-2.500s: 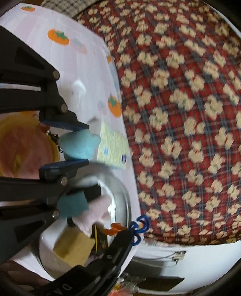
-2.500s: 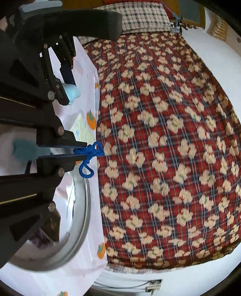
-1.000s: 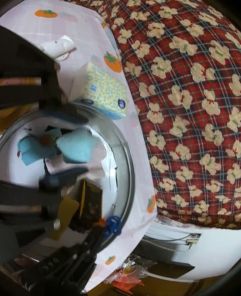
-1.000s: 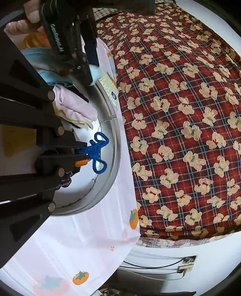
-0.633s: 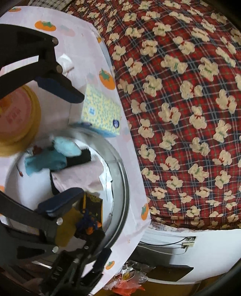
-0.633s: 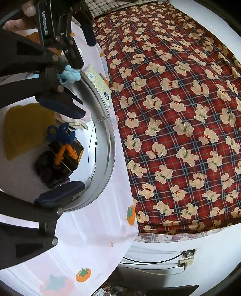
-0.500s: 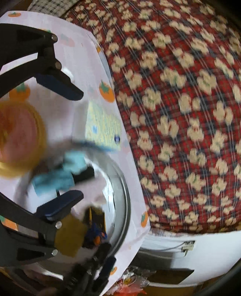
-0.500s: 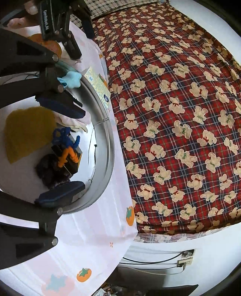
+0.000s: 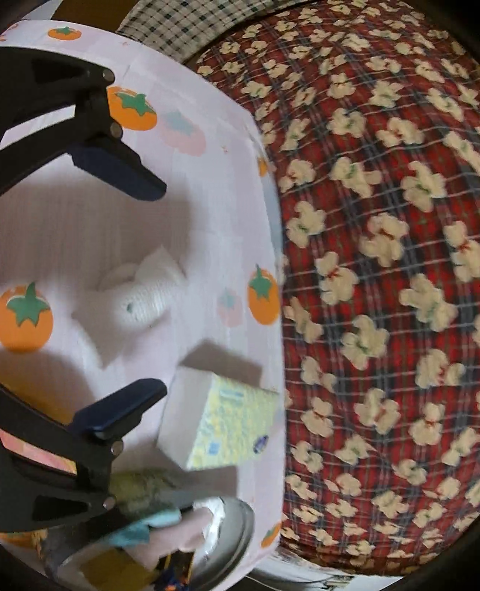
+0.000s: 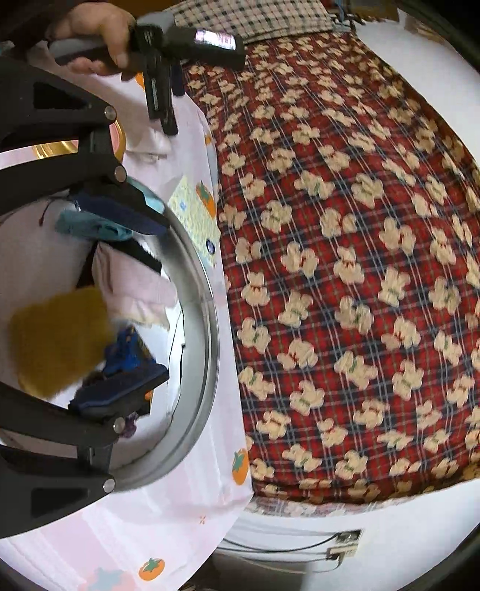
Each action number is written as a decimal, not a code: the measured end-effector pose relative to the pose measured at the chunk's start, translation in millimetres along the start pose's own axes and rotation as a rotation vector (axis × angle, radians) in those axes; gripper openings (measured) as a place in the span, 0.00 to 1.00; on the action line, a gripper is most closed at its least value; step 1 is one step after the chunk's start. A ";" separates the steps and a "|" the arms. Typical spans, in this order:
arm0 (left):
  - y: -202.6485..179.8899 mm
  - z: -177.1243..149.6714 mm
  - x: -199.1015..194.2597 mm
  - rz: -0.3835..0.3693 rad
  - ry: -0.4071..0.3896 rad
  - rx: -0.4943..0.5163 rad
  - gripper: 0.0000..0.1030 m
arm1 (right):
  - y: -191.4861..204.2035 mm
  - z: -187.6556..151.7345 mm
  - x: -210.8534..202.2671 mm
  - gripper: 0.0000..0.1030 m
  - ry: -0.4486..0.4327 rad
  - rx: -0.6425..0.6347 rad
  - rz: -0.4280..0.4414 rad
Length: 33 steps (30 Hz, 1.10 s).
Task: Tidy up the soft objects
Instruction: 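Grasp the white mesh scrubber with the left tool, then grasp the white tape roll with the right tool while the left tool holds the scrubber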
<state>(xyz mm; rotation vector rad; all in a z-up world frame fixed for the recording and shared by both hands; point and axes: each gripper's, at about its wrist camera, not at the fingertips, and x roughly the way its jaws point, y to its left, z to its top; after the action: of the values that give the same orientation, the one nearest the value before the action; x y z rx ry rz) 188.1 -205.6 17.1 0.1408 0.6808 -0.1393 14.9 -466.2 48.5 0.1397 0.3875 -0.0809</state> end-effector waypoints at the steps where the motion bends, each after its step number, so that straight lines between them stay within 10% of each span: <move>1: -0.3 -2.1 5.0 -0.002 0.014 0.003 0.86 | 4.2 -0.5 1.8 0.72 0.005 -0.009 0.007; 7: -7.8 -13.7 26.3 -0.014 0.067 0.013 0.78 | 27.5 -1.9 9.8 0.73 0.030 -0.060 0.039; 15: 1.6 -17.7 41.3 -0.100 0.114 -0.015 0.12 | 70.7 2.1 17.3 0.73 0.047 -0.162 0.087; 33: 110.4 -23.2 13.7 -0.118 0.012 -0.195 0.11 | 183.4 16.6 101.3 0.73 0.361 -0.194 0.277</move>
<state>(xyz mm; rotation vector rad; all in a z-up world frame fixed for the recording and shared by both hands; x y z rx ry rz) 203.5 -94.3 -0.2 -0.0854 0.7111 -0.1841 133.8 -292.9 47.0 0.0143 0.7292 0.2588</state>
